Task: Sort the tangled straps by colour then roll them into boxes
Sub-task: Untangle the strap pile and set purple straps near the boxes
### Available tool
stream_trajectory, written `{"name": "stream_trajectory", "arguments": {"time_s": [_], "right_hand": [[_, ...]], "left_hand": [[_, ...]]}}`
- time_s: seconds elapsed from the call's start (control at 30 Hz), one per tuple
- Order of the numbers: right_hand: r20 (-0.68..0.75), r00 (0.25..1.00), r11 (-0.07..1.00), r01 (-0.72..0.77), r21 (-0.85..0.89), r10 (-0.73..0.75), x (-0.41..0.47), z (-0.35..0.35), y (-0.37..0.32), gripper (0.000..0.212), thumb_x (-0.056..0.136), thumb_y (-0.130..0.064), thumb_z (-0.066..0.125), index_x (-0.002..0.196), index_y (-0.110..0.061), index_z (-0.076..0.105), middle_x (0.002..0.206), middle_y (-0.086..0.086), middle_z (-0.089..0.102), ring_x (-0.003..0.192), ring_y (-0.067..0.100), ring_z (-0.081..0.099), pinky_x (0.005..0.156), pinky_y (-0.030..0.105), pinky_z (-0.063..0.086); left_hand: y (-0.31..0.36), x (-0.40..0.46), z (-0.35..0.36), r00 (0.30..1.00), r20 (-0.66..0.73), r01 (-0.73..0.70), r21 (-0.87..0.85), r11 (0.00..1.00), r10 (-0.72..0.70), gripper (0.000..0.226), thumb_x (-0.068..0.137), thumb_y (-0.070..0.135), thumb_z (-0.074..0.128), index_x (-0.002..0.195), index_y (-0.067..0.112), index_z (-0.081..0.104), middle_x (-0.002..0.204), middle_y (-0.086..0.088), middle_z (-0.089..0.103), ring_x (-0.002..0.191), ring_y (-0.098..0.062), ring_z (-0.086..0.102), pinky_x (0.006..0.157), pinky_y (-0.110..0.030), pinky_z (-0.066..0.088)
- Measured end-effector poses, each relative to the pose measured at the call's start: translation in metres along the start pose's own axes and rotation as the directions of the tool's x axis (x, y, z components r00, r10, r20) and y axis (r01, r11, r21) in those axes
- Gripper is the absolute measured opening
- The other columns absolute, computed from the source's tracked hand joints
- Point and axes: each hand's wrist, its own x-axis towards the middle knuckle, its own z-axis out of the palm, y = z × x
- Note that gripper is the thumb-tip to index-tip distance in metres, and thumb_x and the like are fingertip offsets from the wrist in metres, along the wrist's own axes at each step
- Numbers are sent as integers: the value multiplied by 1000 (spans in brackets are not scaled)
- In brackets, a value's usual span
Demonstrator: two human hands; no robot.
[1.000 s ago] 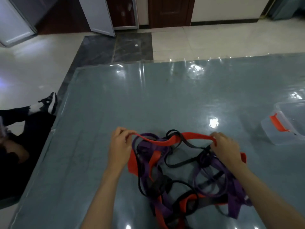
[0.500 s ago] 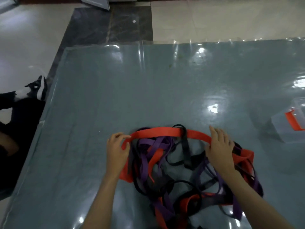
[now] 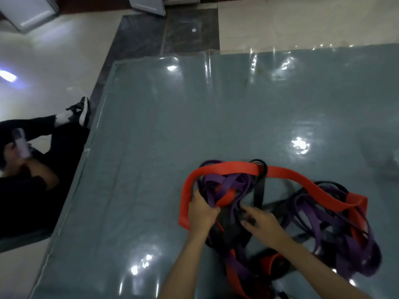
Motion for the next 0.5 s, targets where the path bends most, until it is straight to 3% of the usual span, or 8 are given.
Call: {"name": "stream_trajectory", "arguments": {"time_s": [0.07, 0.1, 0.2, 0.3, 0.4, 0.47, 0.5], "right_hand": [[90, 980, 924, -195, 328, 175, -1, -15, -11, 45, 96, -33, 72, 138, -20, 62, 115, 0, 71, 105, 13, 70, 89, 6, 43], [133, 959, 834, -284, 473, 251, -1, -24, -20, 50, 93, -41, 74, 138, -26, 59, 116, -1, 70, 109, 12, 68, 92, 9, 45], [304, 861, 459, -481, 746, 408, 2, -40, -44, 76, 74, -67, 75, 140, -43, 45, 122, -2, 69, 112, 17, 70, 97, 37, 54], [432, 818, 180, -523, 833, 380, 1, -45, -59, 64, 77, -60, 82, 130, -50, 48, 128, 1, 70, 120, 30, 67, 90, 50, 57], [359, 797, 84, -452, 888, 486, 1, -38, -61, 61, 80, -26, 88, 131, -28, 53, 121, 14, 74, 111, 38, 71, 86, 54, 59], [256, 761, 133, -408, 903, 596, -2, -35, -58, 68, 72, -7, 89, 130, -14, 54, 116, 19, 74, 103, 38, 73, 87, 55, 61], [217, 761, 153, -382, 911, 611, -5, -35, -55, 72, 66, -4, 89, 130, -10, 55, 114, 21, 74, 101, 38, 74, 85, 55, 62]], "left_hand": [[9, -2, -13, 999, 50, 9, 4, 1000, -9, 85, 64, 31, 82, 142, 22, 50, 124, -7, 72, 114, -33, 69, 91, -41, 55], [13, -7, -20, 998, 52, -19, 12, 1000, 18, 82, 63, 33, 79, 140, 25, 53, 123, -5, 73, 113, -31, 69, 92, -41, 55], [22, -31, -27, 977, -25, -211, -22, 977, 210, 69, 58, 27, 66, 127, 24, 65, 117, 0, 74, 111, -28, 69, 94, -43, 55], [24, -65, -19, 867, 53, -497, 70, 865, 495, 65, 66, 17, 69, 130, 22, 66, 123, 2, 72, 113, -24, 67, 98, -43, 53], [27, -93, -14, 737, 291, -663, 138, 736, 610, 68, 80, 38, 74, 145, 23, 57, 139, 3, 64, 123, -23, 59, 107, -42, 46], [27, -101, -16, 700, 451, -667, 135, 733, 554, 73, 86, 60, 68, 149, 27, 53, 142, 3, 62, 124, -18, 57, 109, -35, 44], [28, -103, -20, 708, 467, -628, 70, 775, 531, 65, 89, 60, 67, 146, 29, 57, 136, 4, 67, 120, -14, 61, 106, -31, 46]]}}
